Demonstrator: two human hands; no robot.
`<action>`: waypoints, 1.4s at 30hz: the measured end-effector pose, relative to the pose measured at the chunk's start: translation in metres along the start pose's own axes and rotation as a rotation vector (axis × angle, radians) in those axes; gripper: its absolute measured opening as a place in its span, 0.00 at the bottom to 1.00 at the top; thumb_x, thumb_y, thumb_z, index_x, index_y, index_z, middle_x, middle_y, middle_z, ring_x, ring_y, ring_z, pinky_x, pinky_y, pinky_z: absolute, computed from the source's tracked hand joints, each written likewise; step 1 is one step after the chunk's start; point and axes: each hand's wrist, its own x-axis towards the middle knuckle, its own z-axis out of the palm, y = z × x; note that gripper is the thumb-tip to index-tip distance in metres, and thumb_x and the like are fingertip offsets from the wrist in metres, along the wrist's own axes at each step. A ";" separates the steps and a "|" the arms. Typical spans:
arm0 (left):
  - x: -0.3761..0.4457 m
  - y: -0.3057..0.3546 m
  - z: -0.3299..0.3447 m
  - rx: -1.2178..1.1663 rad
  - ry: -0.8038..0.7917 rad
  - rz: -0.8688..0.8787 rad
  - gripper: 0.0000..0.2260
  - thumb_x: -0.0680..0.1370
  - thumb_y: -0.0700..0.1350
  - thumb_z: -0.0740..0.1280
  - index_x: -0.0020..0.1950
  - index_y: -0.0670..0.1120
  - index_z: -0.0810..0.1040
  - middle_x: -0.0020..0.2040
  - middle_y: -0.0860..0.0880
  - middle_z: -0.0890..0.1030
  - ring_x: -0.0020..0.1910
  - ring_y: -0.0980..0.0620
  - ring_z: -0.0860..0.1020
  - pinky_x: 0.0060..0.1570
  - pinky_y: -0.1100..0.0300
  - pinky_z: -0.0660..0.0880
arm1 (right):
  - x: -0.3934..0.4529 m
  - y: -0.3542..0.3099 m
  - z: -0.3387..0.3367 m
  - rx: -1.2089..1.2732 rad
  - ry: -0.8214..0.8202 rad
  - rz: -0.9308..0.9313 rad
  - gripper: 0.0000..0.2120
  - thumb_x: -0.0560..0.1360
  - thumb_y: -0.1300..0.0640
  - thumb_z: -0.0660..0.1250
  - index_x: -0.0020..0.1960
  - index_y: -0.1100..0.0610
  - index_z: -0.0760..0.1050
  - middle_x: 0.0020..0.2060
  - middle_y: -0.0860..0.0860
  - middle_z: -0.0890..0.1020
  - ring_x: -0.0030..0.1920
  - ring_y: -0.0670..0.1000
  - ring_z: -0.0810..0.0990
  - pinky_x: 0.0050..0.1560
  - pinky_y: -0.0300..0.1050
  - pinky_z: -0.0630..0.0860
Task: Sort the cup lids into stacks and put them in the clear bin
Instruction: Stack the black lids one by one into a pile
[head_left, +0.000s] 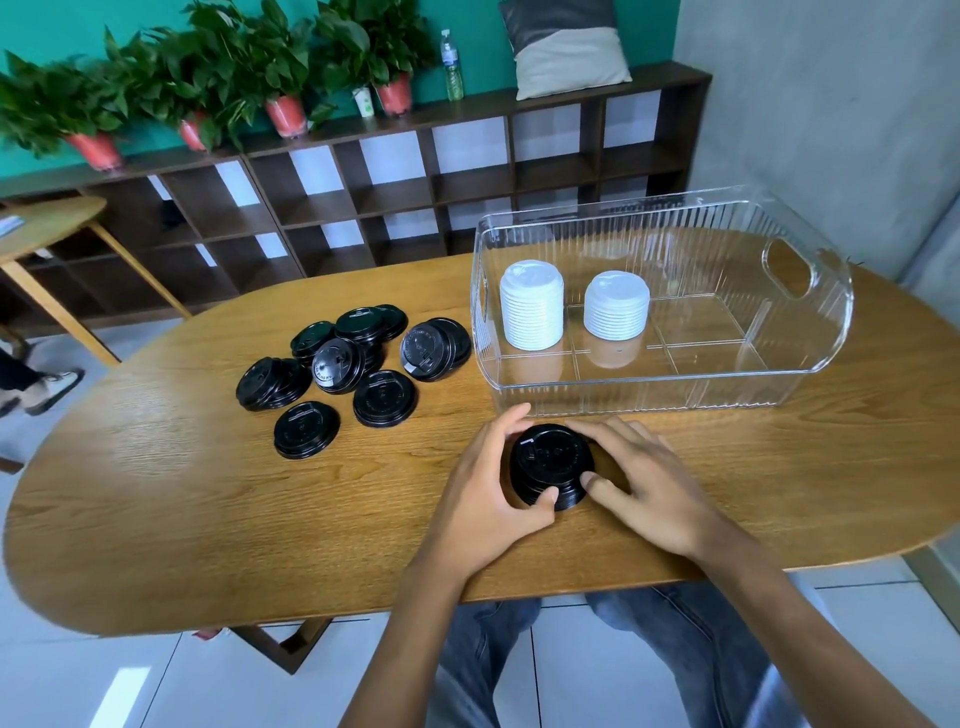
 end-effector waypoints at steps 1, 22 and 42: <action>0.000 0.000 0.000 -0.005 -0.002 -0.003 0.38 0.72 0.54 0.74 0.78 0.62 0.60 0.69 0.64 0.74 0.71 0.59 0.72 0.71 0.64 0.67 | 0.000 0.000 0.001 -0.008 0.001 -0.006 0.26 0.80 0.49 0.63 0.77 0.44 0.63 0.65 0.41 0.73 0.66 0.45 0.68 0.69 0.49 0.62; 0.035 -0.066 -0.076 0.309 0.424 -0.414 0.40 0.76 0.45 0.75 0.83 0.50 0.57 0.79 0.46 0.67 0.77 0.43 0.66 0.75 0.40 0.64 | 0.001 0.002 0.002 0.055 0.036 -0.002 0.25 0.79 0.48 0.65 0.75 0.43 0.66 0.63 0.39 0.75 0.66 0.43 0.68 0.69 0.48 0.62; -0.017 -0.040 -0.058 0.373 0.384 -0.243 0.42 0.64 0.70 0.70 0.76 0.61 0.62 0.58 0.56 0.71 0.62 0.53 0.71 0.61 0.53 0.63 | 0.001 0.005 0.003 0.054 0.042 0.004 0.25 0.78 0.48 0.66 0.74 0.43 0.68 0.63 0.39 0.75 0.65 0.43 0.69 0.68 0.48 0.63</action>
